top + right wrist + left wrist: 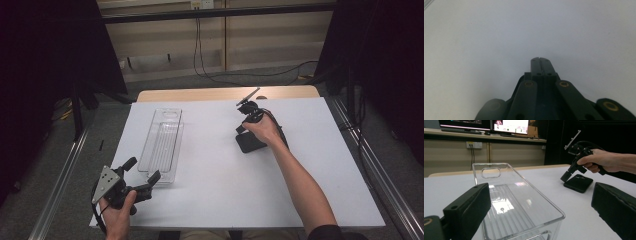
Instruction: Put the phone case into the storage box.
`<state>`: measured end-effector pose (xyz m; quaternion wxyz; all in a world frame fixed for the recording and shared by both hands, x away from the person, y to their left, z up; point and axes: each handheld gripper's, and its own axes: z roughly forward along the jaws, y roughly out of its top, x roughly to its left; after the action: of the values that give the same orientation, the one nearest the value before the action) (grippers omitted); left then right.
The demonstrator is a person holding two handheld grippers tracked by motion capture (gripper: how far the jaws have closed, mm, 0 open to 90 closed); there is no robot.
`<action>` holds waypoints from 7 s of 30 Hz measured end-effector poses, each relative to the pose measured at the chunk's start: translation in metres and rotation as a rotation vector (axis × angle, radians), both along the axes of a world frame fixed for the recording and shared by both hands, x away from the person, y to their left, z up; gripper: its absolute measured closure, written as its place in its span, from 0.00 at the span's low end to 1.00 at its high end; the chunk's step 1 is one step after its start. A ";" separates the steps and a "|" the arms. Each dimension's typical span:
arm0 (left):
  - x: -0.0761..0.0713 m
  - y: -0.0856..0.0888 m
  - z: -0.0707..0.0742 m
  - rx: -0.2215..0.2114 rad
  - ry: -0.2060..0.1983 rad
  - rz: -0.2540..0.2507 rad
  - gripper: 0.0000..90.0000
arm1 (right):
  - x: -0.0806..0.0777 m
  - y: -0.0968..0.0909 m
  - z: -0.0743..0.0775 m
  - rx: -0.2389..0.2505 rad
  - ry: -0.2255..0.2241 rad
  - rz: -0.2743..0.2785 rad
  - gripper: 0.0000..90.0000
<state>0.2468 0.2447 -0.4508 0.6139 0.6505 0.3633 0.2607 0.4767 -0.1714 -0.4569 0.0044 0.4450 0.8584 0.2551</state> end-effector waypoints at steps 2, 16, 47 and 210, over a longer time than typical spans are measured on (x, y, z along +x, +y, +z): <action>0.000 0.001 0.000 0.007 -0.001 -0.009 0.03 | -0.001 0.000 0.000 -0.002 0.007 -0.010 1.00; -0.001 0.001 0.000 0.002 0.000 -0.005 0.03 | -0.008 0.000 0.002 -0.027 0.015 0.017 1.00; 0.000 -0.001 0.000 0.010 -0.002 -0.003 0.03 | -0.022 -0.009 0.001 0.001 -0.030 0.010 1.00; 0.009 -0.005 -0.003 0.014 -0.004 0.005 0.03 | -0.149 -0.128 -0.002 0.094 -0.105 -0.018 0.87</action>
<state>0.2562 0.2396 -0.4533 0.6095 0.6533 0.3617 0.2661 0.3280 -0.2989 -0.4594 0.0308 0.4385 0.8400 0.3182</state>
